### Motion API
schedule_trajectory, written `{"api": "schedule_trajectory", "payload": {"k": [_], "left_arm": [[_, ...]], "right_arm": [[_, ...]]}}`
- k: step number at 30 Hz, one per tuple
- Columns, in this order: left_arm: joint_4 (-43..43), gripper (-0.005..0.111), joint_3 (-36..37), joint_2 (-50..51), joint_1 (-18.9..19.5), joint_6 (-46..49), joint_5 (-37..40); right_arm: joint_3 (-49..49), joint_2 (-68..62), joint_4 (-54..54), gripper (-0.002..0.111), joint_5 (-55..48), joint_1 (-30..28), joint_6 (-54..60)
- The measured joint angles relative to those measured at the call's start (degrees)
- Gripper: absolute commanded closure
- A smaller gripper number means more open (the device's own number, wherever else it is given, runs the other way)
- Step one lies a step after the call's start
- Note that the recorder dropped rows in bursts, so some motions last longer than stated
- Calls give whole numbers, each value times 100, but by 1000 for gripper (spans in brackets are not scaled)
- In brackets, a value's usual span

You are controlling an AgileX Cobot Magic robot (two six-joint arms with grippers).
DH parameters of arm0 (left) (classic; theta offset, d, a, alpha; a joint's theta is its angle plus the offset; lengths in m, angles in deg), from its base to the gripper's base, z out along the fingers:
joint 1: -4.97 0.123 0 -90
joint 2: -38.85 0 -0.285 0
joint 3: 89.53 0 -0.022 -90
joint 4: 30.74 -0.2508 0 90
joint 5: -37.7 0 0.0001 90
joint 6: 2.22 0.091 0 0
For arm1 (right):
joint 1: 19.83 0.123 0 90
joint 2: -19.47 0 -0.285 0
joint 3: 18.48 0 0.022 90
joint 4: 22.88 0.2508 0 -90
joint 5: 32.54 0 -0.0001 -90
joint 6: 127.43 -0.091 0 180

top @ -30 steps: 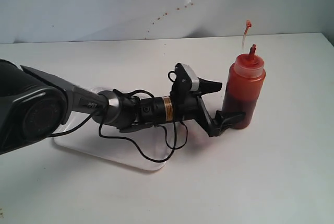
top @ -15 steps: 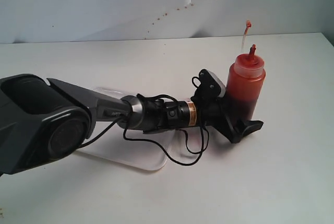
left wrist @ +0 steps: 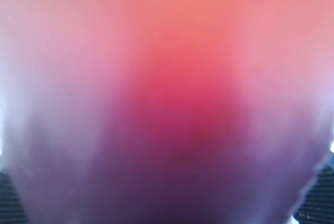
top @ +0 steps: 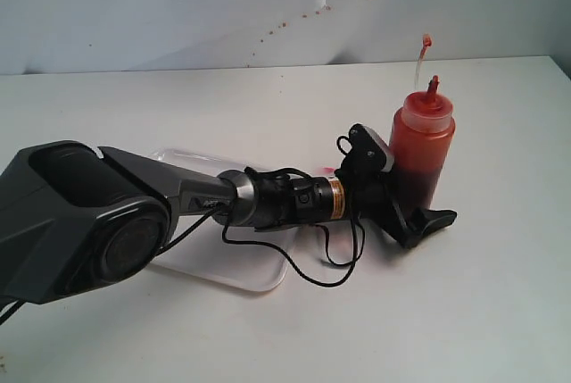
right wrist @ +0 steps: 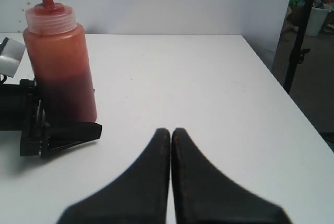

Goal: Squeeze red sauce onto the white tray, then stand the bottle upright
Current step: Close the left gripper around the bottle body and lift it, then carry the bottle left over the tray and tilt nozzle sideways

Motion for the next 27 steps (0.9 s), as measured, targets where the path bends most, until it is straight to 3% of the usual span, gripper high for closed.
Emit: {"api": "schedule_trajectory", "payload": {"k": [5,8,14,19,27], "left_arm": [[0,77,-23,0,0,0,99],[19,107,-23,0,0,-15,109],[-158,106,-23,-34,0,-15,109],[-1276,107,1,-362,0,-139,299],[-3367,107,1,-1541,50,-2202,292]], "right_arm": [[0,0,0,107,0,0,0],[0,0,0,107,0,0,0],[0,0,0,107,0,0,0],[0,0,0,107,0,0,0],[0,0,0,107,0,0,0]]}}
